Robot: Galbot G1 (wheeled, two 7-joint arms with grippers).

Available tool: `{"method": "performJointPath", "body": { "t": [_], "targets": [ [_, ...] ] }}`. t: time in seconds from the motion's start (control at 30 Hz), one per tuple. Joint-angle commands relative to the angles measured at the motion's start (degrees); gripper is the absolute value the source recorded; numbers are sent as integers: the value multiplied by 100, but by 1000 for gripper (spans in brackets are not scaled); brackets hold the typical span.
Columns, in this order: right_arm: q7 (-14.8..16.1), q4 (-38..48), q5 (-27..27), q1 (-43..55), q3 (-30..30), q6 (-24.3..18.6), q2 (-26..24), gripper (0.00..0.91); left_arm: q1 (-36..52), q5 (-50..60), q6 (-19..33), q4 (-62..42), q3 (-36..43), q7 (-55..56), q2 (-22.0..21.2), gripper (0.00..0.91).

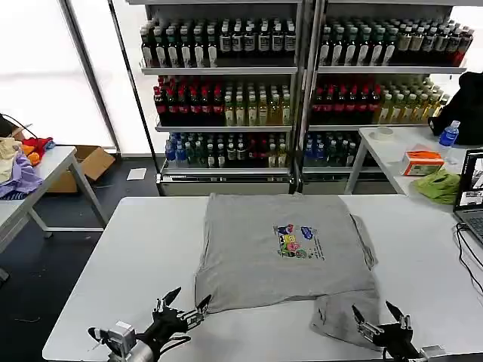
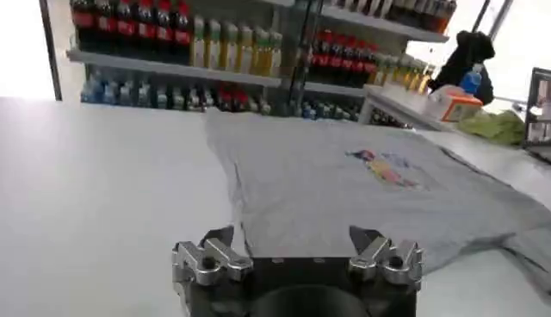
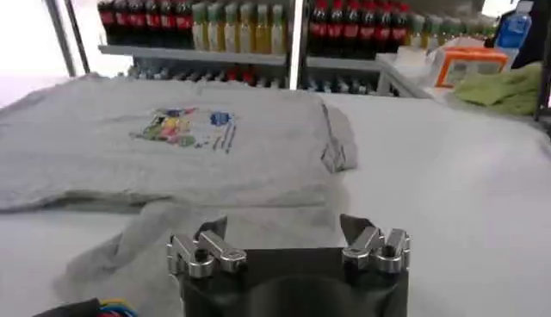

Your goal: Fold and organize the clothes.

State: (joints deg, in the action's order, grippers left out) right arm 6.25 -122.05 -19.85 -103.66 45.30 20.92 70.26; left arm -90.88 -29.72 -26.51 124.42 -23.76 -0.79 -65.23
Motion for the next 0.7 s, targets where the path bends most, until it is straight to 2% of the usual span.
{"method": "performJointPath", "body": {
  "t": [0.03,0.2,0.23,0.27,0.3,0.33,0.4,0.43,0.5,0.6,0.67,0.7],
  "targets": [
    [-18,-43,80,-23,-49,106,-10,907,196,120,-144,-277,310,117,43,907],
    [-67,39,39,-53,-36,198,54,907,276,288,-101,-446,423,102,-52,907],
    [-58,48,18,-62,-39,195,78,605,296,292,-101,-462,426,102,-62,907],
    [-57,46,13,-68,-47,194,87,423,308,290,-95,-491,432,104,-72,907],
    [-88,38,17,-79,-74,197,102,81,315,290,-94,-496,437,105,-79,907],
    [-94,39,23,-78,-77,204,114,0,317,287,-99,-499,447,112,-88,897],
    [-115,46,7,-80,-95,212,123,0,316,279,-101,-510,463,118,-112,796],
    [-130,43,10,-96,-102,234,123,0,306,279,-101,-526,473,118,-125,635],
    [-119,31,-2,-131,-121,228,120,0,293,271,-103,-546,483,126,-149,514],
    [-116,43,-25,-139,-200,214,133,0,274,262,-99,-590,503,160,-201,504],
    [-110,39,-13,-143,-242,208,150,0,245,266,-102,-563,517,160,-225,453],
    [-102,39,-13,-149,-256,206,156,0,232,266,-107,-545,522,151,-234,393]
  ]
}}
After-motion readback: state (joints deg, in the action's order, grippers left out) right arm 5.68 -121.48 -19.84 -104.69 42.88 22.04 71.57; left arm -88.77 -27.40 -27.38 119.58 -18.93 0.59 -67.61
